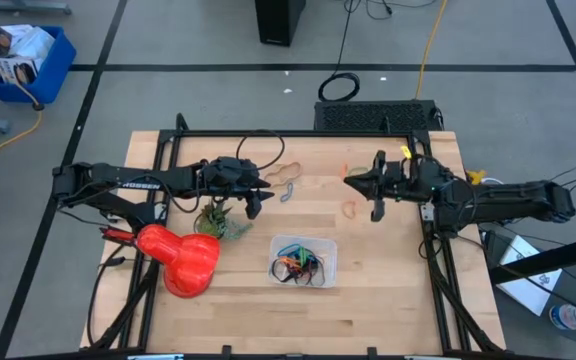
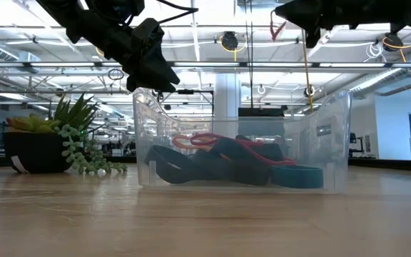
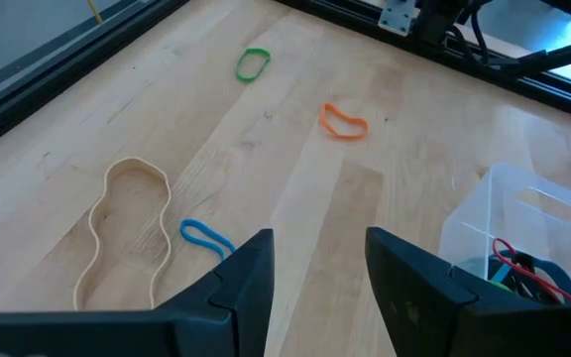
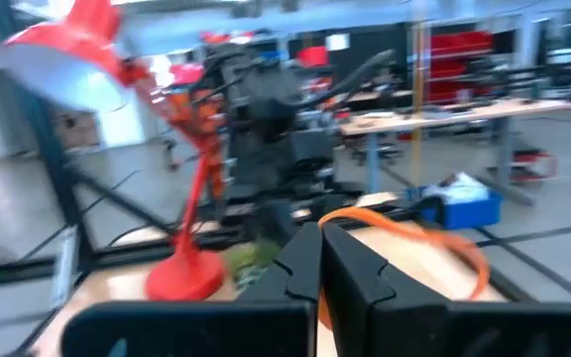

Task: Pick and place rubber bands into bin
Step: Put the left orange rubber band into the bin

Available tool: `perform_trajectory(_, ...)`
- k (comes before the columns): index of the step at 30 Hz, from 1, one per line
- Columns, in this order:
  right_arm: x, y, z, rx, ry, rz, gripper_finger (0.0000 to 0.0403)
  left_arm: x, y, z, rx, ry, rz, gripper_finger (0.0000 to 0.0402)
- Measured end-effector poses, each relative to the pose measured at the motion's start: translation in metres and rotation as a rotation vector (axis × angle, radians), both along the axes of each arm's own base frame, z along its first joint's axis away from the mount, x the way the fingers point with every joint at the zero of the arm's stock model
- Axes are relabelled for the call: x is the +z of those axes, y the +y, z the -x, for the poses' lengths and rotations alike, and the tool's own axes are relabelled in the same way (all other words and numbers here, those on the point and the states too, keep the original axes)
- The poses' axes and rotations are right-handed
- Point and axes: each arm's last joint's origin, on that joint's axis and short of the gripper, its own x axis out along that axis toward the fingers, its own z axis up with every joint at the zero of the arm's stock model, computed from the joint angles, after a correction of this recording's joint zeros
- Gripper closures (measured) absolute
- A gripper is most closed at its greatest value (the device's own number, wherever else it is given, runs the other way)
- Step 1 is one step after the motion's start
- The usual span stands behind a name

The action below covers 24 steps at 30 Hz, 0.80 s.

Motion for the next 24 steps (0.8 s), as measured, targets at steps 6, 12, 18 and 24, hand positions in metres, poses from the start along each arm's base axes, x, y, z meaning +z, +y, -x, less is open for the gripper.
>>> perform_trajectory(6, 0.017, 0.012, -0.012, 0.178, 0.067, 0.004, 0.0403, 0.000, 0.000, 0.000, -0.002, 0.001, -0.003, 0.0234)
perform_trajectory(12, 0.035, 0.031, -0.041, 0.275, 0.310, 0.033, 0.0403, 0.001, 0.000, 0.000, -0.001, -0.007, -0.005, 0.0233)
perform_trajectory(18, 0.035, 0.056, -0.080, 0.369, 0.507, 0.042, 0.0403, 0.001, 0.000, 0.000, -0.001, -0.007, -0.005, 0.0233)
perform_trajectory(24, 0.004, 0.080, -0.109, 0.434, 0.693, 0.047, 0.0403, 0.001, 0.000, 0.000, -0.001, -0.007, -0.005, 0.0234)
